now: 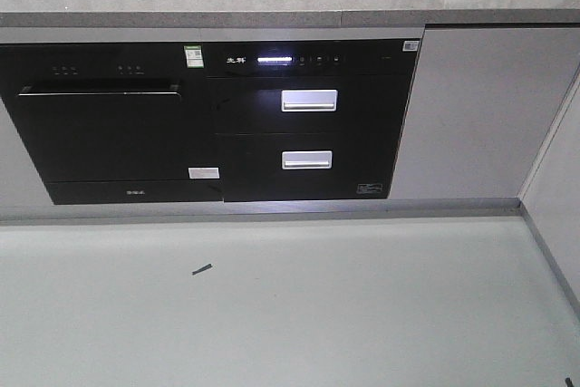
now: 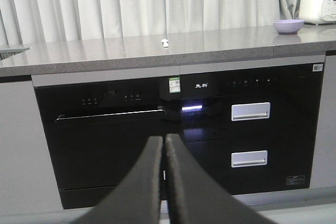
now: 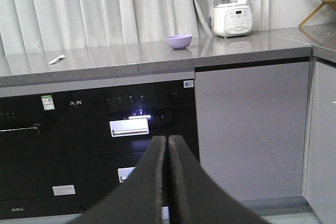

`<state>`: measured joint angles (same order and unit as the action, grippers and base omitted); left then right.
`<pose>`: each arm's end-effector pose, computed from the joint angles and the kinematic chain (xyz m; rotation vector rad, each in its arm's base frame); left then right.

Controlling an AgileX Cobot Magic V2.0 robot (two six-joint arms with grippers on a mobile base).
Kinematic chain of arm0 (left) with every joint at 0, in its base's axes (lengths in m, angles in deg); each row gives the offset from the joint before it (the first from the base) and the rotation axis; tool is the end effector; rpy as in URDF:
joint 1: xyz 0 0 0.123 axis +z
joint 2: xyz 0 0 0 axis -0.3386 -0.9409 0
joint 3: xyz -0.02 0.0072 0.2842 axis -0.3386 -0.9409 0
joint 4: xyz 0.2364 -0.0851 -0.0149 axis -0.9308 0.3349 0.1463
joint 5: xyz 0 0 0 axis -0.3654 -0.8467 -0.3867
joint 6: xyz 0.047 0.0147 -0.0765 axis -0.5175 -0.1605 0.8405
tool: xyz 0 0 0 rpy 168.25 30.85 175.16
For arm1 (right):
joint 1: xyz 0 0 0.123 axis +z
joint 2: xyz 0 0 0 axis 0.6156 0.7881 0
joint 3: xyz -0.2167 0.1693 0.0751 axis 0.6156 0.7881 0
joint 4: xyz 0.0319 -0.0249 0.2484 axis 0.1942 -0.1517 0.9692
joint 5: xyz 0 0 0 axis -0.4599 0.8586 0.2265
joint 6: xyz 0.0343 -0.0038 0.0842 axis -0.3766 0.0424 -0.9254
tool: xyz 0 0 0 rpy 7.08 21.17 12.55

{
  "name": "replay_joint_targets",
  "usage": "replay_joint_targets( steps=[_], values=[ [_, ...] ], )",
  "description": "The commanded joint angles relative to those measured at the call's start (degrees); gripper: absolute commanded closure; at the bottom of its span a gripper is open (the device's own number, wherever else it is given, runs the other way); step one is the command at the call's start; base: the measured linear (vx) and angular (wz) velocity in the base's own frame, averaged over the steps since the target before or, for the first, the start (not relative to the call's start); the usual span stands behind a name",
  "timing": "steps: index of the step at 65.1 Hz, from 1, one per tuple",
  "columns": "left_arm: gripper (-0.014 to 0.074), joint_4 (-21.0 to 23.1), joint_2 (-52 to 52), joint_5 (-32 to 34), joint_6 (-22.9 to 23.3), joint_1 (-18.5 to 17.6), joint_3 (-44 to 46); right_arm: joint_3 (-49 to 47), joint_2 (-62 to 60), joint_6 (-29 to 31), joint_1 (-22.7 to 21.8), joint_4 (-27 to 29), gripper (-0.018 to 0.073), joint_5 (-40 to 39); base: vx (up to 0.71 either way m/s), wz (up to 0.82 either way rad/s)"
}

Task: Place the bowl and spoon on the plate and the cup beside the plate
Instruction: 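Keep driving forward toward the countertop with the spoon and bowl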

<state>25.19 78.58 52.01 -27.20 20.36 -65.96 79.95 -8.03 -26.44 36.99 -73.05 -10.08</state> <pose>0.0566 0.0003 0.1981 -0.0288 1.5767 -0.0176 0.0569 -0.0013 0.1998 0.0329 1.5452 -0.0012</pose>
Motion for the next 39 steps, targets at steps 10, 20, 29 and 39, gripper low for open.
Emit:
replay_joint_targets(
  steps=[10, 20, 29, 39],
  values=[
    [0.0602, 0.1, 1.0, 3.9, 0.5, 0.1, -1.8, 0.8, -0.8, 0.3, -0.4, -0.6, 0.0561, -4.2, 0.03, 0.00],
    [0.0602, 0.1, 1.0, 3.9, 0.5, 0.1, -1.8, 0.8, -0.8, 0.3, -0.4, -0.6, 0.0561, -4.2, 0.03, 0.00],
    [0.0602, 0.1, 1.0, 3.9, 0.5, 0.1, -1.8, 0.8, -0.8, 0.3, -0.4, -0.6, 0.0561, -4.2, 0.03, 0.00],
    [0.0602, 0.1, 1.0, 3.9, 0.5, 0.1, -1.8, 0.8, -0.8, 0.3, -0.4, -0.6, 0.0561, -4.2, 0.03, -0.01]
  ],
)
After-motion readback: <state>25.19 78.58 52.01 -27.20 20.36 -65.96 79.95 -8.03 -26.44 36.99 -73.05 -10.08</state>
